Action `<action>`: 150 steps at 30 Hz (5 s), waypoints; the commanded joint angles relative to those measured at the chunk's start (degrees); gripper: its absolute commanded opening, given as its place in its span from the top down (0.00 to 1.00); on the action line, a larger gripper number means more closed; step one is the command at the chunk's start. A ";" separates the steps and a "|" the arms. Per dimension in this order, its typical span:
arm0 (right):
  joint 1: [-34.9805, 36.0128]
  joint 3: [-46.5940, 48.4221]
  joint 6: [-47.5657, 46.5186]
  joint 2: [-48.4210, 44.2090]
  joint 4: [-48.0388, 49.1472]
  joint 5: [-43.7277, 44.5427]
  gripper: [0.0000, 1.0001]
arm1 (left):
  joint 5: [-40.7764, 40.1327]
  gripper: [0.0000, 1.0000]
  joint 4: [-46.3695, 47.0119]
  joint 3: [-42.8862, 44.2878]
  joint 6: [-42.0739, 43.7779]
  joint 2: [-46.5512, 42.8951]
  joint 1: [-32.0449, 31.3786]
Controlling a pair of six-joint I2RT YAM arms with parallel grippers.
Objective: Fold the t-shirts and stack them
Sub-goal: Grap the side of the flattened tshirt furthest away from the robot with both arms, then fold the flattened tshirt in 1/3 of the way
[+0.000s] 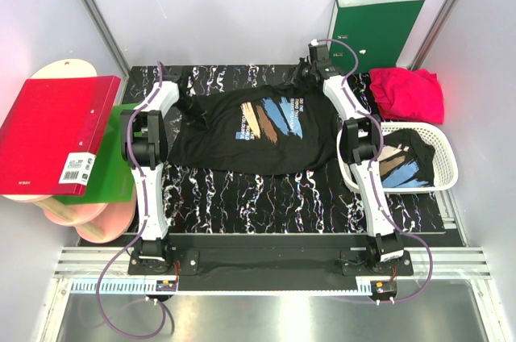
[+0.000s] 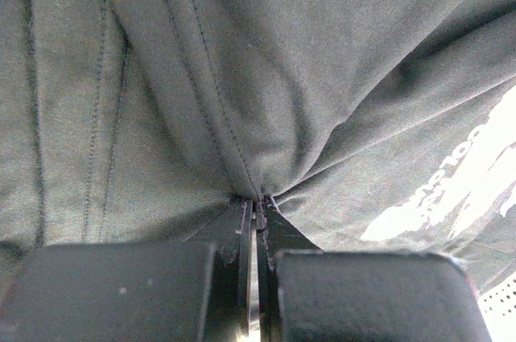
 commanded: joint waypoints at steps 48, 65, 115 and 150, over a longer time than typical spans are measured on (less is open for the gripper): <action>-1.54 -0.49 -6.26 -10.23 -26.60 1.28 0.31 | -1.69 1.00 -4.50 7.80 -1.83 1.22 1.62; -1.45 -2.86 -5.91 -7.24 -26.78 0.76 0.94 | -1.16 1.00 -4.33 7.63 -1.39 1.49 1.54; -4.00 -37.94 -13.99 -28.78 -32.05 26.85 0.70 | -12.06 1.00 -8.37 10.97 -2.88 1.75 5.76; -1.37 1.01 -10.21 -8.20 -27.83 7.70 0.52 | -5.99 0.06 -8.28 6.92 -1.30 -2.91 2.94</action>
